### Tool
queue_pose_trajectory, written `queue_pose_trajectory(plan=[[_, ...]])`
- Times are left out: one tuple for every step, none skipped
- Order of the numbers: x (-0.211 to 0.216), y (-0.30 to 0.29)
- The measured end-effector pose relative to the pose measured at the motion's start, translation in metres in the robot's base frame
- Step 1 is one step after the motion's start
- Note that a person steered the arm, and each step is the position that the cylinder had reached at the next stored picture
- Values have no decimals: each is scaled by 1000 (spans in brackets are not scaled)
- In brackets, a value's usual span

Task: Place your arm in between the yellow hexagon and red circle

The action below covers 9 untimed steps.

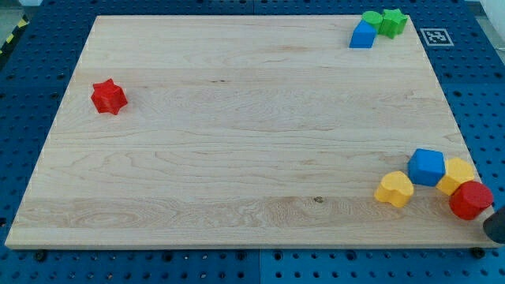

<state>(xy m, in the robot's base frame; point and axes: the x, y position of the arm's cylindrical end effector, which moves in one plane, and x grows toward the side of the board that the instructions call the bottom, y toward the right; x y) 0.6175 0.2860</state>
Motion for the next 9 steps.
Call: queue_pose_trajectory(plan=[[-12,1],[-33,1],[-33,1],[-41,8],[-51,29],[-51,29],[-56,19],[-70,-9],[-73,-31]])
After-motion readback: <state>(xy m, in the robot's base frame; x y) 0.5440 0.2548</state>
